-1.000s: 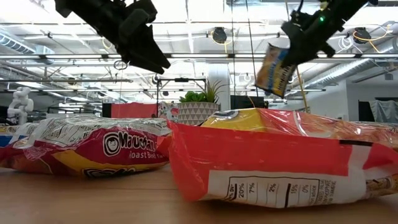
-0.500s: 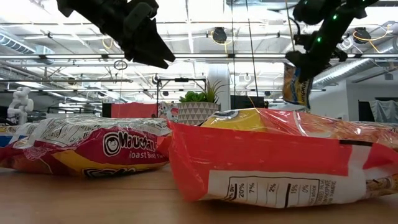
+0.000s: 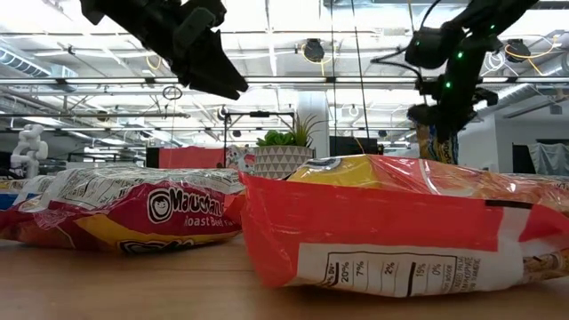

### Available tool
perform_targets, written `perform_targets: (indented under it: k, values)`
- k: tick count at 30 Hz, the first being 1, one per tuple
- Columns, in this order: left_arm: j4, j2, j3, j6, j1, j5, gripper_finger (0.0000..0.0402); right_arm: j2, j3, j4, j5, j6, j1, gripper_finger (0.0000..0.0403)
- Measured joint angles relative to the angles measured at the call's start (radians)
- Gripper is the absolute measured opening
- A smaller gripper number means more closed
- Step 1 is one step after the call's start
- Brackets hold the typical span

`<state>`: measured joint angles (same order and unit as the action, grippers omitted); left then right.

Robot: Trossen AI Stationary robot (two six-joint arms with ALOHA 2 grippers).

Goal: Sort Maruchan noodles
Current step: Put the top right blue noodle pack into the green bin

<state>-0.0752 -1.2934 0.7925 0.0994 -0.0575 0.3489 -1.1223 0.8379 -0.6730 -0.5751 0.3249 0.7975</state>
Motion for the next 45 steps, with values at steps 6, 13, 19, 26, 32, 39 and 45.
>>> perform_targets:
  k: [6,13,19,26,32,39,45]
  values:
    - [-0.014,0.0,0.0,0.012,-0.02,-0.003,0.0317,-0.032,0.0,-0.017,0.004,0.052,0.025,0.0074]
    - [-0.011,0.0,0.0,0.012,-0.036,-0.003,0.0317,-0.032,0.0,-0.039,0.004,0.057,0.031,0.0089]
    - [-0.01,0.0,0.0,0.012,-0.039,-0.015,0.0317,-0.032,0.0,-0.042,0.004,0.08,0.031,0.0098]
    - [0.013,0.0,0.0,-0.009,-0.072,-0.038,0.0317,-0.032,0.0,-0.055,0.003,0.089,0.031,0.0108]
    - [0.024,0.0,0.0,-0.026,-0.089,-0.038,0.0317,-0.032,0.0,-0.059,0.002,0.101,0.03,0.0116]
    - [0.024,0.0,0.0,-0.026,-0.089,-0.038,0.0317,-0.032,0.0,-0.076,-0.002,0.083,0.03,0.0132]
    - [0.024,0.0,0.0,-0.021,-0.089,-0.038,0.0317,-0.036,0.0,-0.074,-0.031,0.074,0.029,0.0149]
